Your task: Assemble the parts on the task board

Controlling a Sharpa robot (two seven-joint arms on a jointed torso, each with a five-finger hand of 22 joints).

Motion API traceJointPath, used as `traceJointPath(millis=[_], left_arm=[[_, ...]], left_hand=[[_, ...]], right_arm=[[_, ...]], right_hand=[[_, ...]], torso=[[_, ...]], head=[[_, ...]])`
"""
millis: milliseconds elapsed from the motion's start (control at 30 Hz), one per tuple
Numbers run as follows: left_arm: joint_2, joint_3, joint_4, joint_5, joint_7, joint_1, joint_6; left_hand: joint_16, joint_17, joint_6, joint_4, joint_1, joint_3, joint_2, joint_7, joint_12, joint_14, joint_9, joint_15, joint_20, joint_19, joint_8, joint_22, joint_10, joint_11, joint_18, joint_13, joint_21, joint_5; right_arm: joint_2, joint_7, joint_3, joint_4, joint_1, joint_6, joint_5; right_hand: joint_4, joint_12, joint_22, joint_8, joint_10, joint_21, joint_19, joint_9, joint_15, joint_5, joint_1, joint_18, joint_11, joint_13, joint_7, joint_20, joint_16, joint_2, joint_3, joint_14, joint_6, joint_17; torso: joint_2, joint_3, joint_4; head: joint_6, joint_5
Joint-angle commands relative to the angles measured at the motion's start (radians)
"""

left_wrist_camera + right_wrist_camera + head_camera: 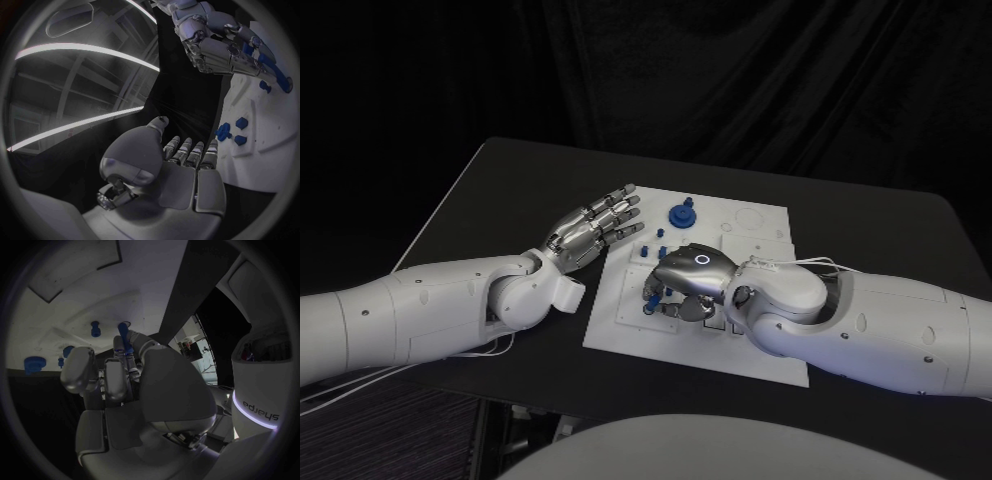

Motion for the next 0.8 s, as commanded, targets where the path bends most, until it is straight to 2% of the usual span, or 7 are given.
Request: traceJointPath(millis=[33, 333, 633, 800], left_arm=[[0.003, 0.001, -0.001, -0.006, 0.037, -0.002, 0.017], [0.004, 0.001, -0.003, -0.006, 0.037, -0.003, 0.019], [0.005, 0.001, -0.005, -0.006, 0.035, -0.004, 0.021], [0.006, 0.001, -0.006, -0.006, 0.034, -0.004, 0.022]], left_hand=[[0.004, 0.001, 0.003, 0.001, -0.01, 0.007, 0.003, 0.007, 0.004, -0.002, 0.001, 0.005, 0.002, 0.004, 0.007, 0.0, 0.001, 0.006, -0.009, 0.001, 0.003, 0.002], [0.004, 0.001, 0.003, 0.001, -0.01, 0.007, 0.003, 0.007, 0.004, -0.002, 0.001, 0.005, 0.002, 0.004, 0.007, 0.0, 0.001, 0.006, -0.009, 0.001, 0.003, 0.002], [0.004, 0.001, 0.003, 0.001, -0.01, 0.007, 0.003, 0.007, 0.004, -0.002, 0.001, 0.005, 0.002, 0.004, 0.007, 0.0, 0.001, 0.006, -0.009, 0.001, 0.003, 0.002], [0.004, 0.001, 0.003, 0.001, -0.01, 0.007, 0.003, 0.007, 0.004, -0.002, 0.001, 0.005, 0.002, 0.004, 0.007, 0.0, 0.001, 0.006, -0.009, 0.001, 0.003, 0.002]], right_arm=[[-0.001, -0.015, -0.002, -0.002, -0.006, 0.023, -0.015], [0.005, -0.01, -0.002, -0.008, -0.014, 0.015, -0.016], [0.011, -0.006, -0.002, -0.012, -0.019, 0.009, -0.016], [0.014, -0.01, -0.002, -0.015, -0.02, 0.013, -0.016]], right_hand=[[-0.008, -0.006, 0.149, 0.004, 0.007, -0.006, -0.003, 0.101, -0.002, 0.002, 0.009, -0.006, 0.001, 0.001, -0.028, -0.001, -0.005, -0.002, 0.0, -0.002, 0.041, -0.003], [-0.008, -0.008, 0.149, 0.005, 0.01, -0.005, -0.003, 0.103, -0.002, 0.001, 0.007, -0.006, 0.001, 0.001, -0.027, -0.001, -0.005, -0.002, -0.001, -0.002, 0.042, -0.003], [-0.008, -0.009, 0.15, 0.005, 0.014, -0.002, -0.003, 0.106, -0.002, -0.002, 0.006, -0.007, 0.0, 0.002, -0.028, -0.001, -0.005, -0.002, -0.002, -0.002, 0.044, 0.0], [-0.008, -0.009, 0.15, 0.005, 0.014, -0.002, -0.003, 0.106, -0.002, -0.002, 0.006, -0.007, 0.0, 0.002, -0.028, -0.001, -0.005, -0.002, -0.002, -0.002, 0.044, 0.0]], torso=[[0.0, -0.0007, 0.0024], [0.0, -0.0007, 0.003], [-0.001, -0.0006, 0.0009], [0.0, -0.0006, 0.0018]], head=[[0.0, -0.002], [0.0, -0.006], [0.0, -0.002], [0.0, -0.003]])
